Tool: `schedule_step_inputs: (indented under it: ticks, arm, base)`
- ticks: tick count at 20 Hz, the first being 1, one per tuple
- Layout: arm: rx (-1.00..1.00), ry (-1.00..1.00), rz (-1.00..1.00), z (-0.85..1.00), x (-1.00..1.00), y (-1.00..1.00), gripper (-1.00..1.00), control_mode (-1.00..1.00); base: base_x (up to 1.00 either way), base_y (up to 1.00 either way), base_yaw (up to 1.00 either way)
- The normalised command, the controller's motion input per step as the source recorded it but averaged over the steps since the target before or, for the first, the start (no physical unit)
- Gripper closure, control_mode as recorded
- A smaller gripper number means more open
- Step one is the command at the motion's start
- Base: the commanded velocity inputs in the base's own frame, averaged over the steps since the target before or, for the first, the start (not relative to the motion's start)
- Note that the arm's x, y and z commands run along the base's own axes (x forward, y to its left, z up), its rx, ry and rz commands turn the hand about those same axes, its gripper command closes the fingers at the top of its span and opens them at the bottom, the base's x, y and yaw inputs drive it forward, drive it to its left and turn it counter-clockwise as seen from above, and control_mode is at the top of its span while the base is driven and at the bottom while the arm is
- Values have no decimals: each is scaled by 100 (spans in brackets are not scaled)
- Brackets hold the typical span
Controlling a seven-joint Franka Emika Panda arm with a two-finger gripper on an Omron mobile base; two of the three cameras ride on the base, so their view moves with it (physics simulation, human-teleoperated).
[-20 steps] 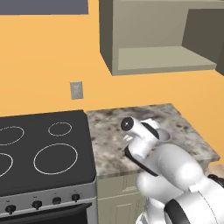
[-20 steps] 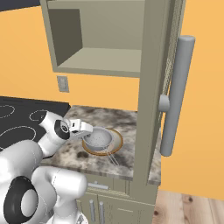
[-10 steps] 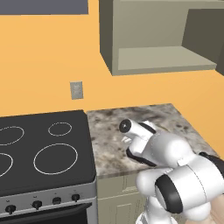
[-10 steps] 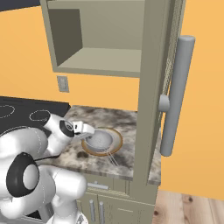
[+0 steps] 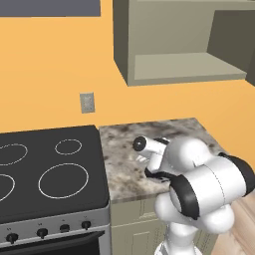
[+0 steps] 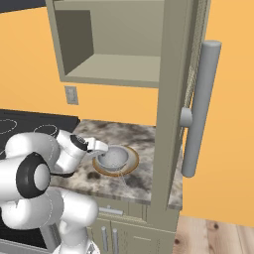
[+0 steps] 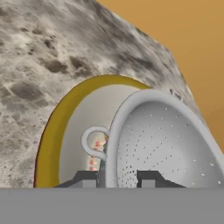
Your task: Open the cabinet and setup a tea strainer by placing it in the bowl upright.
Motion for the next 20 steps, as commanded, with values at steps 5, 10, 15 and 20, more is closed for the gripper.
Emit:
schedule_step_inputs:
  ticks: [5,10,15,20]
  arm:
    - [1,0,0,-3,1,0,-100,-100]
    - [0,0,0,-1,0,0,-100,-100]
    - [0,0,0,0,0,0,-100,-100]
    - [0,2,0,2,0,0,-100,-100]
  base:
    - [0,0,0]
    - [0,0,0]
    - [0,0,0]
    - [0,0,0]
